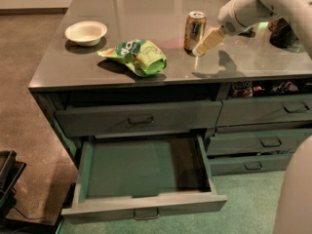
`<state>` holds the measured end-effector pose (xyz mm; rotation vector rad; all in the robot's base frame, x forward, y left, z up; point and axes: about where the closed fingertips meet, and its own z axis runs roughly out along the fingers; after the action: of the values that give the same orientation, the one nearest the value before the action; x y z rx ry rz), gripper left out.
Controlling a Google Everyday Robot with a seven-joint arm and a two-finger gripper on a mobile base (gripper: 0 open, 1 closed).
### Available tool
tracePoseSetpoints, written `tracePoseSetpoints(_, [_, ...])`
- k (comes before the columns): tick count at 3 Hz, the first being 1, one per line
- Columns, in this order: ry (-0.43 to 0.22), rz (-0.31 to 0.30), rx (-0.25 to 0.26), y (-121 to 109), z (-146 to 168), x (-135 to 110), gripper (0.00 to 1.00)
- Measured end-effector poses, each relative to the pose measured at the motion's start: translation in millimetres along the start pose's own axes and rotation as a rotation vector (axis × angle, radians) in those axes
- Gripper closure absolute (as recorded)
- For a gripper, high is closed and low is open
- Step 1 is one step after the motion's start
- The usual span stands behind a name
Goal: Place orange can into middle drawer
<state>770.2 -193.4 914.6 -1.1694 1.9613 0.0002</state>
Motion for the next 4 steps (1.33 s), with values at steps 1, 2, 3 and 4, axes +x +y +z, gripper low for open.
tracePoseSetpoints(1, [-0.034, 0.025, 0.008, -6, 14, -4, 0.0])
tracePoseSetpoints(2, [-0.073, 0.042, 0.016, -11, 29, -13, 0.0])
tracePoseSetpoints(3, [-0.105, 0.061, 0.026, -14, 45, -18, 0.0])
tracePoseSetpoints(4, [-0.131, 0.097, 0.03, -16, 59, -16, 0.0])
